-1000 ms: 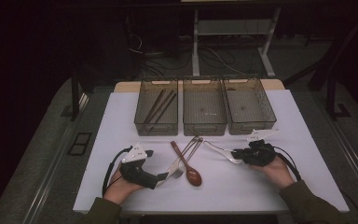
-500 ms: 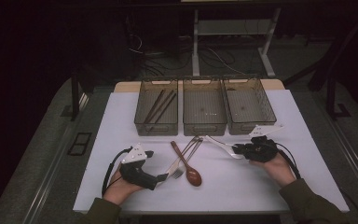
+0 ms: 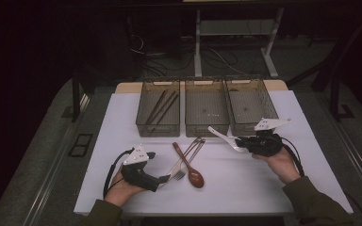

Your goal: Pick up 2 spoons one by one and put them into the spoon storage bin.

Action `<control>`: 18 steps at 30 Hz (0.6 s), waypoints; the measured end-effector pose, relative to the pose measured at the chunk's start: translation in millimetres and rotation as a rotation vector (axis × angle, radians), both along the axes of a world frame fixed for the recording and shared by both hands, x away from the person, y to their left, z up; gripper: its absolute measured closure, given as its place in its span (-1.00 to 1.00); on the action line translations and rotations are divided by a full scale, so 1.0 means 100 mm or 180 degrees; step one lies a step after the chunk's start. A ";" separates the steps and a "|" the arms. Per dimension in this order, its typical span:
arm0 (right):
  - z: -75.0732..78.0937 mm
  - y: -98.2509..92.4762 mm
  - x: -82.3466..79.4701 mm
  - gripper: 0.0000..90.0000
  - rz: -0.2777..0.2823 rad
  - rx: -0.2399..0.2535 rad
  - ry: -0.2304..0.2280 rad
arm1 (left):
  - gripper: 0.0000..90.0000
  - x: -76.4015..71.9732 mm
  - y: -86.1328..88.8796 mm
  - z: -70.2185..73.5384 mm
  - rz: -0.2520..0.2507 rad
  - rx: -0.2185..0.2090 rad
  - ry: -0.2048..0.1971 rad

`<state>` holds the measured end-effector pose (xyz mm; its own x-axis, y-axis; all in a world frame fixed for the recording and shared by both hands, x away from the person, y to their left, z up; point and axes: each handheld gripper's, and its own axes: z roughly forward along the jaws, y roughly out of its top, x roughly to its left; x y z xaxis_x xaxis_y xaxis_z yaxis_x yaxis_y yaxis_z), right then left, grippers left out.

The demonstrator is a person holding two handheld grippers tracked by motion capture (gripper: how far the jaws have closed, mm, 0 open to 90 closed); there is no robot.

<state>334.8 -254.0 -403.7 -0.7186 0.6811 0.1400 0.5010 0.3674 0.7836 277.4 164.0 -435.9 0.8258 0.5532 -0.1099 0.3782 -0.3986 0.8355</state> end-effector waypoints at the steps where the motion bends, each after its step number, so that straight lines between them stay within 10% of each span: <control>1: 0.01 0.00 0.01 0.82 -0.0004 0.0009 -0.0008 | -1.00 0.00 0.00 0.00 0.0000 -0.0002 0.0000; 18: 0.18 0.15 0.25 0.82 -0.0071 0.0014 -0.0171 | -1.00 0.00 0.00 0.00 -0.0029 -0.0010 -0.0004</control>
